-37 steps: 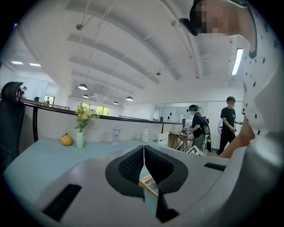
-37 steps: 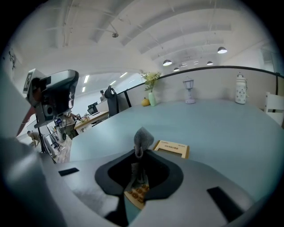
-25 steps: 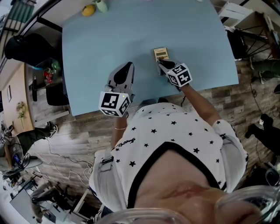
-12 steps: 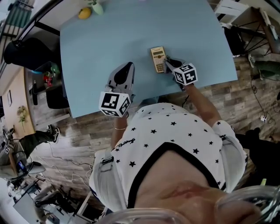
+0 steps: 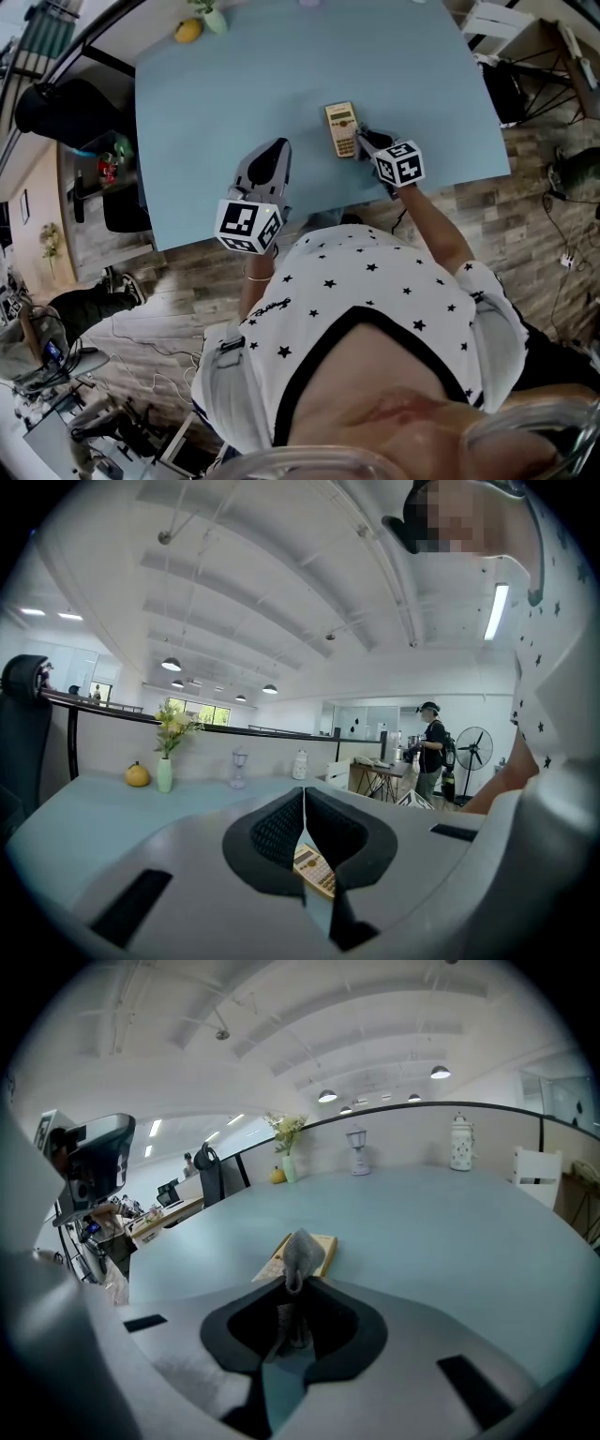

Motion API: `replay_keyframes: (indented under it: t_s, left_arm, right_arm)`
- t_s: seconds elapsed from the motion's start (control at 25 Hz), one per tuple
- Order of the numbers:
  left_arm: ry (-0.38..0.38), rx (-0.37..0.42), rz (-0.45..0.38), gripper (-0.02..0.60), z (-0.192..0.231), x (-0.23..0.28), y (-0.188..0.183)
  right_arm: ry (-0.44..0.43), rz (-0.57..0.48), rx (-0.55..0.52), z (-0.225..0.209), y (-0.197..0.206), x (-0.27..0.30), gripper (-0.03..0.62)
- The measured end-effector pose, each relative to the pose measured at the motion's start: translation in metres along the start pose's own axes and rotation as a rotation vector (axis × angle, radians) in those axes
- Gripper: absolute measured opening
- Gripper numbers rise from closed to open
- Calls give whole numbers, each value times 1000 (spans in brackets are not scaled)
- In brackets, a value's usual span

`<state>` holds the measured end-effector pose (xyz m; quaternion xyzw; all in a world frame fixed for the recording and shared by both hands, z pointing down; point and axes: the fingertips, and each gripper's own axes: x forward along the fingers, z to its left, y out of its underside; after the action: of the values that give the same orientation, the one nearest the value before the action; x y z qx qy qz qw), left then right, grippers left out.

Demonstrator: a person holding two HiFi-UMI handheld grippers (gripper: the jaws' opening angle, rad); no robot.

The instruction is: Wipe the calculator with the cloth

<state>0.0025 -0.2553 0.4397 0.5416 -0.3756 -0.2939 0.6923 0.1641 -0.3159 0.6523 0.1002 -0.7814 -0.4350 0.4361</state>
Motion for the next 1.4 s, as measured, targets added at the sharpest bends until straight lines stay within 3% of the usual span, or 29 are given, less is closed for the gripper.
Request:
replay_keyframes:
  t_s: [0.44, 0.76, 0.96, 1.4]
  left_arm:
    - [-29, 19, 11, 31, 3, -7, 1]
    - [-28, 38, 14, 31, 7, -6, -5]
    - [-23, 43, 14, 31, 7, -9, -5]
    - [-33, 34, 22, 31, 10, -15, -1]
  right_arm:
    - [-18, -295, 131, 6, -75, -47, 51]
    - [-70, -473, 73, 31, -134, -97, 51]
    - [-68, -527, 17, 47, -145, -114, 51]
    - [-77, -540, 34, 56, -143, -117, 46]
